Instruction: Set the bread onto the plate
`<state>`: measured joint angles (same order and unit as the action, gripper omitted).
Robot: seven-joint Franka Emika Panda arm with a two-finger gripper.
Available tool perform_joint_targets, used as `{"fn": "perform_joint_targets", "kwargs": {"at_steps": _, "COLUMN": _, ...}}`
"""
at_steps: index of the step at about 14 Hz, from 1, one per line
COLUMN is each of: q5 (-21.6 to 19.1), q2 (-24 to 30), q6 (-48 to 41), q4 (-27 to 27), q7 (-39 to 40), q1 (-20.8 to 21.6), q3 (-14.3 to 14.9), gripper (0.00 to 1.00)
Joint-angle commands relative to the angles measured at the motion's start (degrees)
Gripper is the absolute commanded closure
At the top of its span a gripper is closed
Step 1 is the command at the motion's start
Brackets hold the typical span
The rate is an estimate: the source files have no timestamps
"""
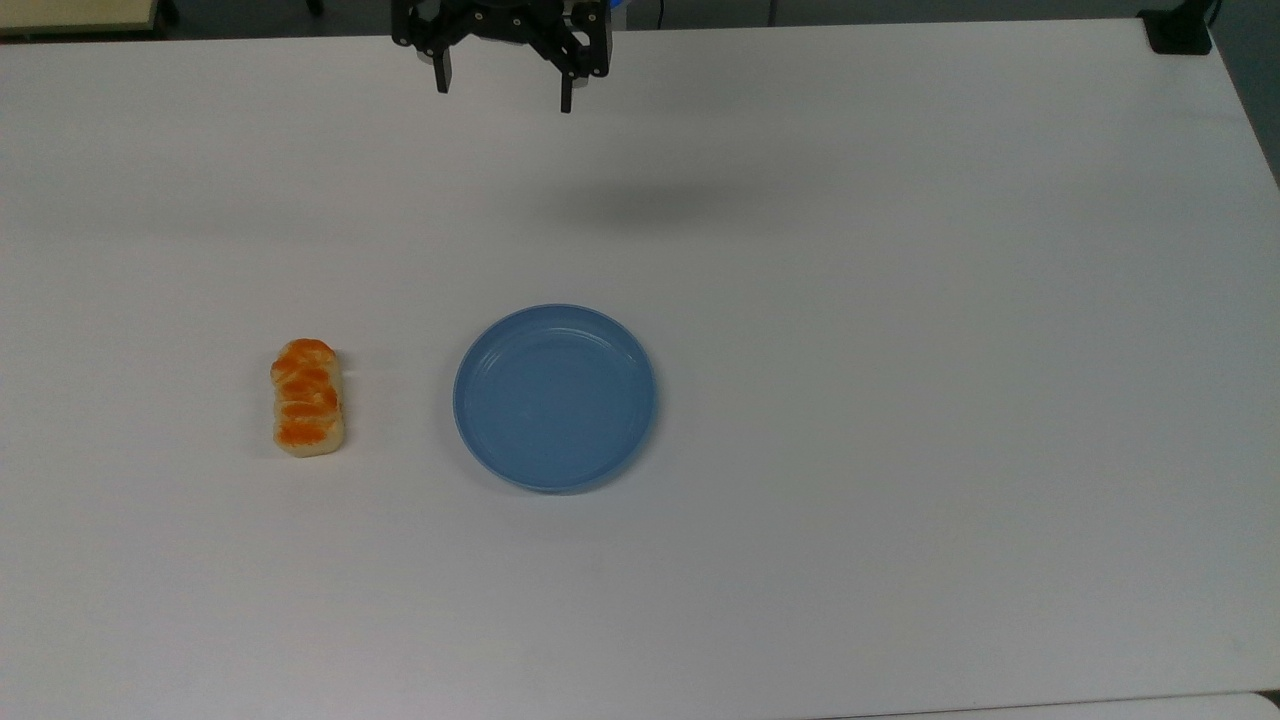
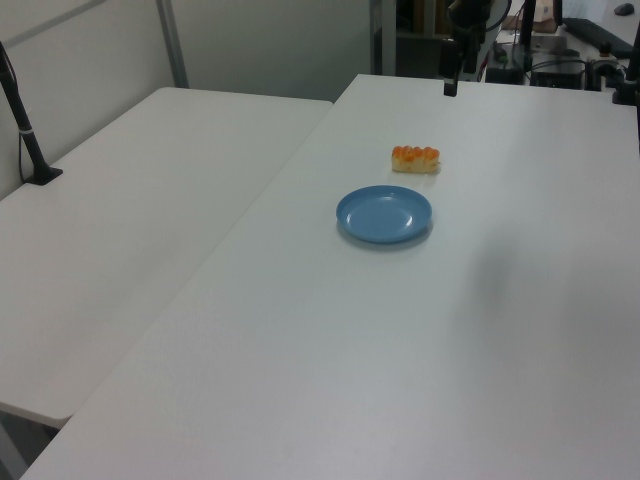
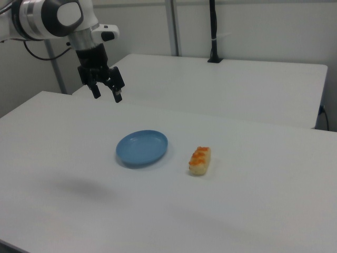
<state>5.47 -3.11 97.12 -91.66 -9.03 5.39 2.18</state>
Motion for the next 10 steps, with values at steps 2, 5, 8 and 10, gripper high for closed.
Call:
{"fn": "perform_joint_targets", "kwargs": {"at_steps": 2, "q5": -1.3, "q2": 1.2, "q6": -1.6, "q4": -0.4, "q7": 1.8, "q1": 0.1, "q3": 0.7, "gripper": 0.00}}
{"fn": "perform_joint_targets", "kwargs": {"at_steps": 5, "q5": -1.3, "q2": 1.2, "q6": -1.6, "q4": -0.4, "q7": 1.8, "q1": 0.0, "q3": 0.7, "gripper": 0.00}}
{"fn": "perform_joint_targets", "kwargs": {"at_steps": 8, "q5": -1.3, "q2": 1.1, "q6": -1.5, "q4": -0.4, "q7": 1.8, "q1": 0.0, "q3": 0.7, "gripper": 0.00}}
{"fn": "perform_joint_targets", "kwargs": {"at_steps": 10, "q5": -1.3, "q2": 1.0, "q6": -1.2, "q4": -0.4, "q7": 1.8, "q1": 0.0, "q3": 0.7, "gripper": 0.00}}
